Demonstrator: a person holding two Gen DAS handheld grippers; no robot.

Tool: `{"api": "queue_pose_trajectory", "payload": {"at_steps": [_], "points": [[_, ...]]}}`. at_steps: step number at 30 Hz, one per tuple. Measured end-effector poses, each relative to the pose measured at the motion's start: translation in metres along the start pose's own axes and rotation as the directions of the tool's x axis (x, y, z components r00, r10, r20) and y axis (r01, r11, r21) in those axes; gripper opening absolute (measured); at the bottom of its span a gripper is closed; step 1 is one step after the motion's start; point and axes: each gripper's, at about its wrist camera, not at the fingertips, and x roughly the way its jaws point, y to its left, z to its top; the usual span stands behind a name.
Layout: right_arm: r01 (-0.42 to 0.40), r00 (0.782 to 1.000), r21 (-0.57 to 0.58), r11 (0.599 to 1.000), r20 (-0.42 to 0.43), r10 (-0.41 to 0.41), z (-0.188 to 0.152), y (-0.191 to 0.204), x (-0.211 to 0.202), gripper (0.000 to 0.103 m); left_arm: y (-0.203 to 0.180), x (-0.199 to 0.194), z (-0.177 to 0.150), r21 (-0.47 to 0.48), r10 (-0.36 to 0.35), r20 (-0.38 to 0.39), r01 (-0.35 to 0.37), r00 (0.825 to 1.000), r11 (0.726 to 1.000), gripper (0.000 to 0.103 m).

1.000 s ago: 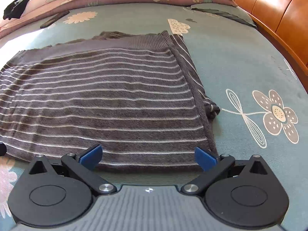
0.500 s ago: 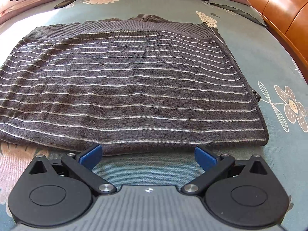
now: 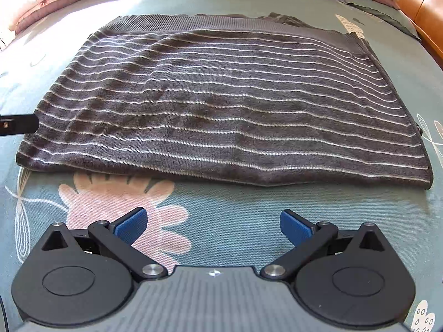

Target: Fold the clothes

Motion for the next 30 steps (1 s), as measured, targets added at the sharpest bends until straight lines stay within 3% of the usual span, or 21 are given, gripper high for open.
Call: {"api": "queue_pose_trajectory", "payload": {"at_steps": [4, 8, 13, 16, 17, 20, 23, 26, 27, 28, 30], "points": [[-0.02, 1.0, 0.018, 1.0, 0.005, 0.02, 0.001, 0.004, -0.001, 0.103, 0.01, 0.008, 0.001, -0.026, -0.034, -0.027, 0.033, 0.999, 0.999, 0.058], [-0.017, 1.0, 0.025, 1.0, 0.008, 0.017, 0.001, 0.004, 0.0, 0.103, 0.019, 0.005, -0.001, -0.049, -0.08, -0.033, 0.078, 0.996, 0.996, 0.049], [-0.011, 1.0, 0.035, 0.999, -0.003, 0.011, 0.001, 0.004, 0.003, 0.103, 0.035, 0.011, -0.003, -0.104, -0.148, -0.052, 0.142, 0.988, 0.984, 0.047], [-0.008, 1.0, 0.026, 1.0, -0.005, 0.008, 0.003, 0.008, 0.004, 0.103, 0.042, 0.01, 0.002, -0.132, -0.192, -0.024, 0.187, 0.981, 0.973, 0.034], [-0.009, 1.0, 0.02, 1.0, -0.006, 0.009, 0.004, 0.01, 0.005, 0.103, 0.043, 0.007, 0.004, -0.139, -0.215, -0.004, 0.213, 0.977, 0.967, 0.026], [-0.01, 1.0, 0.014, 1.0, -0.01, 0.01, 0.005, 0.014, 0.006, 0.103, 0.047, 0.006, 0.006, -0.156, -0.277, 0.006, 0.275, 0.961, 0.949, 0.025], [-0.012, 1.0, 0.021, 1.0, -0.024, 0.013, 0.006, 0.017, 0.009, 0.103, 0.049, 0.021, 0.001, -0.166, -0.278, -0.075, 0.263, 0.958, 0.95, 0.025], [-0.02, 1.0, 0.026, 0.999, -0.023, 0.021, 0.008, 0.02, 0.008, 0.103, 0.051, 0.028, -0.004, -0.179, -0.283, -0.096, 0.263, 0.954, 0.948, 0.025], [-0.022, 0.999, 0.023, 0.999, -0.023, 0.023, 0.008, 0.02, 0.008, 0.103, 0.052, 0.028, -0.003, -0.184, -0.28, -0.099, 0.259, 0.955, 0.948, 0.02], [-0.021, 1.0, 0.019, 1.0, -0.023, 0.021, 0.008, 0.021, 0.009, 0.103, 0.052, 0.029, -0.002, -0.189, -0.274, -0.101, 0.252, 0.956, 0.949, 0.004], [-0.014, 1.0, 0.017, 1.0, -0.027, 0.014, 0.008, 0.021, 0.01, 0.103, 0.051, 0.027, 0.0, -0.193, -0.262, -0.108, 0.238, 0.959, 0.952, 0.003]]}}
